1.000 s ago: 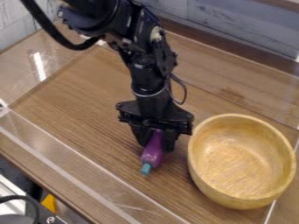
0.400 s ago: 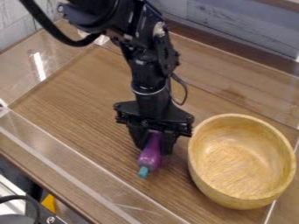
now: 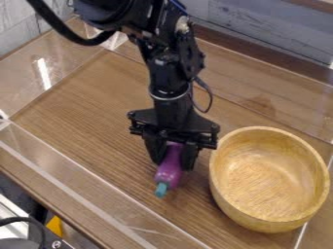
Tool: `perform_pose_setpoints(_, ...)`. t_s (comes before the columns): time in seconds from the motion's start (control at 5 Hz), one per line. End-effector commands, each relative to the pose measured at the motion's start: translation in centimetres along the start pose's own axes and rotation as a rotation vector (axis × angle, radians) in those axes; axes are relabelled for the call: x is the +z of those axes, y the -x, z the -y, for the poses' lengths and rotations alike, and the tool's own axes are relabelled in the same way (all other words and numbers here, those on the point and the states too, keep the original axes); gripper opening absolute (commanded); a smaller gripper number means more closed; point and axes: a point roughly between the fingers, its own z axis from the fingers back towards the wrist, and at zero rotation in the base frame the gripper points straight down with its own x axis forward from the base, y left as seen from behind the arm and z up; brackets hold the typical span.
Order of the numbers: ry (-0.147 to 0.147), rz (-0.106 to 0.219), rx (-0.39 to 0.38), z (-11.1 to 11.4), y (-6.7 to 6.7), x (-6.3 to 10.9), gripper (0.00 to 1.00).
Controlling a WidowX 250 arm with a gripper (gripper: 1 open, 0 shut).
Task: Put the purple eggplant in the brown bowl
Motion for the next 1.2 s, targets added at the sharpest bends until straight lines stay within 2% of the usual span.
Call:
perform_pose_setpoints(0.0,0.017,0.06,-0.01,0.9,-1.0,2.0,0.0)
perform_pose_setpoints(1.0,0.005,0.068,-0.032,2.7,-0.9,4.7,0.0)
